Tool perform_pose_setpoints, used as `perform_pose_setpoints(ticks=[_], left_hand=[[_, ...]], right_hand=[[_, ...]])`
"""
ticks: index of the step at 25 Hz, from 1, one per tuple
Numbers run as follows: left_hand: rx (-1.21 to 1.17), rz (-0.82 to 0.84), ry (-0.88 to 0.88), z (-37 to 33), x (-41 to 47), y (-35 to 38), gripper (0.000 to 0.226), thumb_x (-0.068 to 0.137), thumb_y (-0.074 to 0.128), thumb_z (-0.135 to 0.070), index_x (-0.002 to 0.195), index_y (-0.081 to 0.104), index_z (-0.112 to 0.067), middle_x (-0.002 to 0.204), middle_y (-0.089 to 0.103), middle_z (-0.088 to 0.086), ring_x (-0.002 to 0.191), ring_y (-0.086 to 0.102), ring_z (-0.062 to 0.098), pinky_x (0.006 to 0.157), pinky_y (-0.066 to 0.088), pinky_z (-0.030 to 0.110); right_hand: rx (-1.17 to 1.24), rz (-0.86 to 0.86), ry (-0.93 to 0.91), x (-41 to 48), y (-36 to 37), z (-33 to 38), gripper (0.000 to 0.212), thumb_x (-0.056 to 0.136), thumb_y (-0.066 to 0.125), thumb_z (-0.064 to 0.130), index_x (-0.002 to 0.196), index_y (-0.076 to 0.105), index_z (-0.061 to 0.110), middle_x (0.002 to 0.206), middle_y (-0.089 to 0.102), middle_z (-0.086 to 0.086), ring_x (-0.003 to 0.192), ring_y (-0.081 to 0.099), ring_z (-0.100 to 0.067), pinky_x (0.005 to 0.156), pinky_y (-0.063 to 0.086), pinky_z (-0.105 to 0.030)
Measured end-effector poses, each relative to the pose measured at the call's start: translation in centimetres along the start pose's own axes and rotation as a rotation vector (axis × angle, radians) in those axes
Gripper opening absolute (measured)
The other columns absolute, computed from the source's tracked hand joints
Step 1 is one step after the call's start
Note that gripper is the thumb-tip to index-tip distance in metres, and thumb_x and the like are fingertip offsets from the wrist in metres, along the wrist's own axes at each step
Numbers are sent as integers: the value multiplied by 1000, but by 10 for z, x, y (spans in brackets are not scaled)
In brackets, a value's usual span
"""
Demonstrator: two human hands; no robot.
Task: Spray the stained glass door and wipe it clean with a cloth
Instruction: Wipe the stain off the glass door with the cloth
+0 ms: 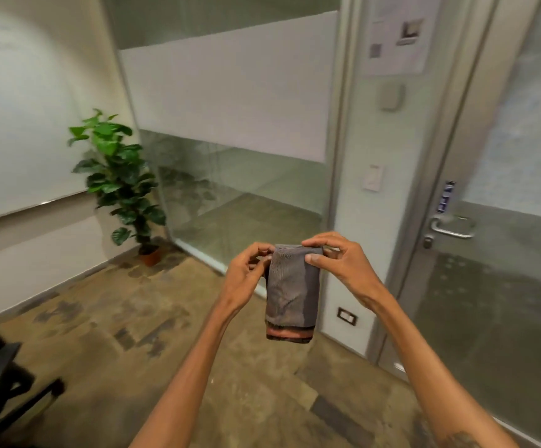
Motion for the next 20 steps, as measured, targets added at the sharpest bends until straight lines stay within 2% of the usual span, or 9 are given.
perform_pose_setpoints(ticks=[4, 7, 9, 11, 14, 16, 20], left_hand=[[-141, 199, 10, -12, 47, 82, 32, 98, 57, -3, 104, 72, -31, 97, 76, -17, 88, 68, 3, 78, 60, 25], [-219, 367, 7, -21, 79, 135, 20, 93, 64, -24, 110, 74, -24, 104, 77, -5, 93, 72, 10, 84, 61, 30], [-194, 407, 43, -27, 100, 170, 22, 87, 78, -30, 108, 73, -30, 107, 77, -4, 88, 73, 11, 85, 61, 31], [-204, 457, 86, -35, 122, 207, 25, 85, 82, -20, 100, 73, -37, 102, 76, -9, 84, 74, 10, 81, 60, 28], [-286, 543, 110, -52, 143, 261, 23, 87, 80, -12, 103, 74, -28, 101, 77, -7, 95, 75, 15, 86, 63, 32], [-346, 597, 113, -64, 153, 297, 21, 88, 79, -11, 106, 74, -21, 104, 78, -2, 101, 74, 18, 87, 64, 35], [-443, 709, 128, -85, 166, 369, 25, 88, 77, -3, 109, 73, -17, 103, 78, 2, 103, 74, 20, 86, 64, 34]], right_hand=[[-90, -242, 21, -15, -77, -6, 20, 83, 78, 7, 102, 78, 16, 109, 66, 0, 104, 67, -7, 89, 51, -14], [-188, -368, 42, -27, -126, -12, 22, 83, 78, 8, 105, 77, 12, 110, 65, 0, 104, 66, -2, 91, 49, -10], [-245, -435, 57, -33, -158, -14, 28, 84, 79, 13, 112, 75, 14, 115, 63, 0, 107, 65, -1, 94, 51, -14], [-287, -521, 78, -40, -189, -16, 38, 83, 80, 18, 120, 71, 20, 122, 61, 3, 111, 65, -4, 97, 54, -21], [-280, -685, 112, -60, -229, -16, 46, 83, 81, 22, 127, 66, 27, 126, 63, 9, 112, 66, -5, 93, 55, -23], [-211, -758, 162, -77, -255, -18, 42, 86, 77, 25, 127, 65, 29, 123, 69, 10, 113, 66, -9, 95, 56, -27], [-105, -715, 227, -111, -305, -22, 31, 96, 64, 23, 126, 68, 21, 121, 73, -2, 118, 66, -23, 99, 54, -40]])
Point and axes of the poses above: each hand's wrist, its own x-axis towards the middle knuckle, its own y-axis out of the palm, z = x × y, the point moved 2 cm from there along x, towards the middle knuckle
